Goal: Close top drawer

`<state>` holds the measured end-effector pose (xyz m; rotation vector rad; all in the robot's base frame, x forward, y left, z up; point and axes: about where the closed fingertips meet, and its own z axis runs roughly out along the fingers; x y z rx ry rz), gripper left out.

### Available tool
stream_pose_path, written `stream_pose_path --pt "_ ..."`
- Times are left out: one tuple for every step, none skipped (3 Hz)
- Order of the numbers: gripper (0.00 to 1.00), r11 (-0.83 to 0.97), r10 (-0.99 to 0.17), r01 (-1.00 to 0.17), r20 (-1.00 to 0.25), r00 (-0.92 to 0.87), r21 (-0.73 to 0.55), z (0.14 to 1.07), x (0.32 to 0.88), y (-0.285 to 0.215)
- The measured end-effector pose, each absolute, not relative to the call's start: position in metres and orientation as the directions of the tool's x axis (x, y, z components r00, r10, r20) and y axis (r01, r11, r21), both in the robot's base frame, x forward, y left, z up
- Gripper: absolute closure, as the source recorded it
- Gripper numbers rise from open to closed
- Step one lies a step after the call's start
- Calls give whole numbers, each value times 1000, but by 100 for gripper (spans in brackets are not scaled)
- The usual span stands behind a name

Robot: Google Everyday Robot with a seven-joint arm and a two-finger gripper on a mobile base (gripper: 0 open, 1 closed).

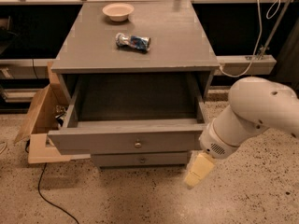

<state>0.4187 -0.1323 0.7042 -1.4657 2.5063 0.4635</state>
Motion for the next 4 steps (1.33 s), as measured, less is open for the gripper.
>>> stream_pose_path --pt "18 451 -800 -871 -344 -491 194 666 437 -118" --pt "42 449 -795 -871 -355 -491 199 625 462 -107" --pt "64 473 -797 -868 -348 -494 152 589 492 -103" --pt "88 539 -782 -840 -332 -527 64 564 522 -116"
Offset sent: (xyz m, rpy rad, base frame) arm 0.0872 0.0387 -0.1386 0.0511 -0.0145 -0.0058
